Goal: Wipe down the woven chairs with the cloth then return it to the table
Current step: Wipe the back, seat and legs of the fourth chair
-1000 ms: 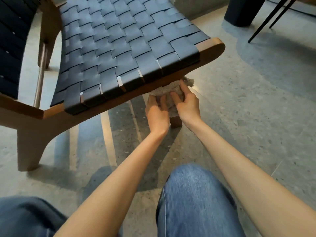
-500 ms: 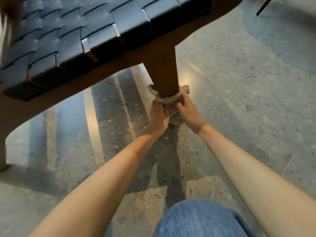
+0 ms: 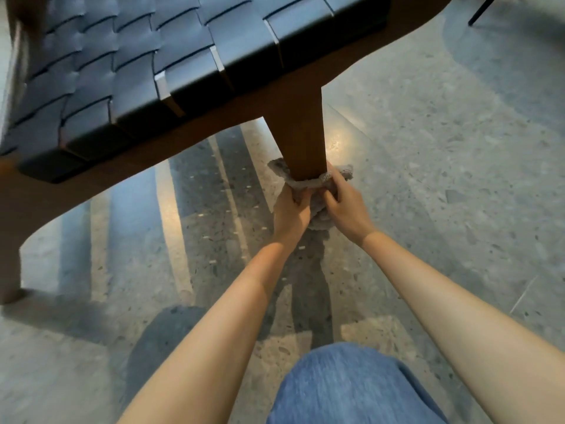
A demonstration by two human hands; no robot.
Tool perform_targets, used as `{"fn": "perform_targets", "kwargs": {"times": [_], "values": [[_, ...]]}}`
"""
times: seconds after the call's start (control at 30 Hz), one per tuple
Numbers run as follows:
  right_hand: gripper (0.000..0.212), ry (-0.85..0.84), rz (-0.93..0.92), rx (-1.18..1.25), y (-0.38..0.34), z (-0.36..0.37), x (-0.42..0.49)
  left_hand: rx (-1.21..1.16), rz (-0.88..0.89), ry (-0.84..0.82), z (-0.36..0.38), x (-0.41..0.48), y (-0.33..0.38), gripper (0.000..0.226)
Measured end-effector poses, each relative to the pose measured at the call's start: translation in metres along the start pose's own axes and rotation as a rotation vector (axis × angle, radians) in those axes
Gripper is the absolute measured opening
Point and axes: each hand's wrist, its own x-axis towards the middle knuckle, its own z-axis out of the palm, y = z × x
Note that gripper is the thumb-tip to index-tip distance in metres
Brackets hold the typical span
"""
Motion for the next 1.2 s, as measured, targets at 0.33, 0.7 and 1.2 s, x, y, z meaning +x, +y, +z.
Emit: {"fn": "perform_targets", "kwargs": {"times": [0.33, 0.7, 1.2], "values": [[0.050, 0.251, -0.188, 0.077, -0.084, -0.025, -0.017, -0.115, 0.142, 0.236, -0.045, -0.029, 0.075, 0.027], [0.042, 0.403, -0.105, 0.161, -0.140, -0.033, -0.033, -0.272, 0.151, 0.298, -0.071, -0.056, 0.115, 0.006], [0.023, 0.237, 0.129, -0.129, -0.091, -0.031, -0.057, 0.171, -0.187, 0.063, -0.041, -0.049, 0.069, 0.025]]}}
